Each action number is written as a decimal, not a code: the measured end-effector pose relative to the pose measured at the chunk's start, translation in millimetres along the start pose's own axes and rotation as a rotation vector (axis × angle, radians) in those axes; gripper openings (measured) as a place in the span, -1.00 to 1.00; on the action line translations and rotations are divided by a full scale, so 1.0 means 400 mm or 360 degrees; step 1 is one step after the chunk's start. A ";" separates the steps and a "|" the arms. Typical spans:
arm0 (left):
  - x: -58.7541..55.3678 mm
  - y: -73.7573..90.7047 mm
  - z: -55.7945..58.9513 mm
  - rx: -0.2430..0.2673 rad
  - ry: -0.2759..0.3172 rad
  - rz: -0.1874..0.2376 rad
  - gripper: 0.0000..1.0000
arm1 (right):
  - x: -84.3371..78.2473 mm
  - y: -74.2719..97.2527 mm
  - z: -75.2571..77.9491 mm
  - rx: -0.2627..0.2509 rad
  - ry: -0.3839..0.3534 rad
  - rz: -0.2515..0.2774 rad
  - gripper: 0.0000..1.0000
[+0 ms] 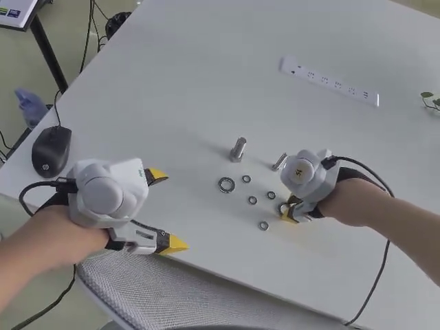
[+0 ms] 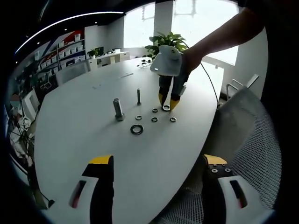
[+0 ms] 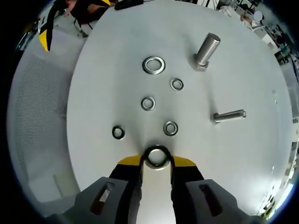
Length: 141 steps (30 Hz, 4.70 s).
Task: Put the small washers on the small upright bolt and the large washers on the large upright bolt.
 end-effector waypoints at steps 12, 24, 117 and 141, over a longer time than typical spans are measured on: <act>0.020 0.033 0.007 0.0055 0.0072 0.0022 0.52 | -0.001 0.002 0.006 0.0009 0.0008 -0.0004 -0.59; 0.050 0.056 -0.001 0.0083 0.0137 0.0047 0.50 | -0.003 0.003 0.003 0.0010 -0.0001 0.0007 -0.59; 0.018 0.055 -0.075 -0.0095 0.0051 0.0106 0.62 | 0.305 0.200 0.126 -0.0051 -0.0018 0.0114 -0.58; -0.016 0.058 -0.096 -0.0189 0.0044 0.0073 0.61 | 0.376 0.151 0.146 -0.0039 -0.0051 0.0078 -0.58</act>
Point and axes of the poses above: the centre of the closed fingertips' face, and the gripper's own axes: y roughly backward along the fingers, z roughly to its right, x roughly out of its top, the point moved 4 cm from there along y, roughly backward along the fingers, and after that the axes turned 8 degrees about x, right-handed, at the moved point
